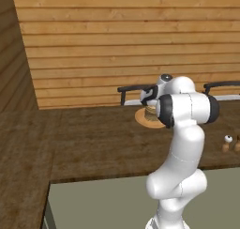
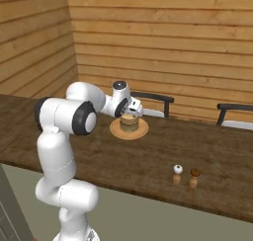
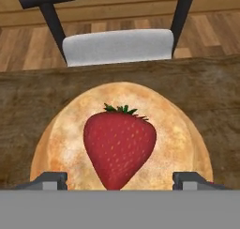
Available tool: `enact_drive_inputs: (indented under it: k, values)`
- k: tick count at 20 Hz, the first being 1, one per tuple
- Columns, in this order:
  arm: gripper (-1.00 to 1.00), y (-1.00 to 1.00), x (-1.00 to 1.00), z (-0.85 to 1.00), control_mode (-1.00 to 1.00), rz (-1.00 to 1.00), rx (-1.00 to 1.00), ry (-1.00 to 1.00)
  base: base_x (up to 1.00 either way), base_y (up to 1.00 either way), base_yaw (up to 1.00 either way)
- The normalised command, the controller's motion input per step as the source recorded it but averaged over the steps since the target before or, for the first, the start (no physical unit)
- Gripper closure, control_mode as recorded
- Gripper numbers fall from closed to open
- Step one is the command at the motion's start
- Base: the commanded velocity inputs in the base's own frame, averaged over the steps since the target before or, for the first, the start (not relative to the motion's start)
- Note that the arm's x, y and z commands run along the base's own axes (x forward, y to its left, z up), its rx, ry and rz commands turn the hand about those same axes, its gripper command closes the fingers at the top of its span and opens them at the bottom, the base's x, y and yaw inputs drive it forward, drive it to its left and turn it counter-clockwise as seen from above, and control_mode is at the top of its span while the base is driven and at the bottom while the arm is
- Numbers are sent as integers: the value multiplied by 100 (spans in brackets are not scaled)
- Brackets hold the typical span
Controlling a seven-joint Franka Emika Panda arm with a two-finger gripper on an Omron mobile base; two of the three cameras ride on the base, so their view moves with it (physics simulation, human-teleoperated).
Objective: Take the strawberry from the fridge and place it on top of the pancake, located on the dining counter.
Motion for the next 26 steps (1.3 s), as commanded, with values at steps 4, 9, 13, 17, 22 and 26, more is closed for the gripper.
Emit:
enact_drive_inputs:
  k: [4,9,13,17,22,26]
  values:
    - [-100,0,-49,40,-100,0,0,-6,0,0,0]
    - [-100,10,-54,75,-100,-1,0,-9,0,0,0]
    - [-100,25,-44,67,-100,0,0,-2,0,0,0]
    - [-100,27,-54,75,-100,0,0,-10,0,0,0]
    - [-100,20,-93,64,-100,0,0,-19,0,0,0]
    - [-100,13,-100,73,-100,0,0,-15,0,0,0]
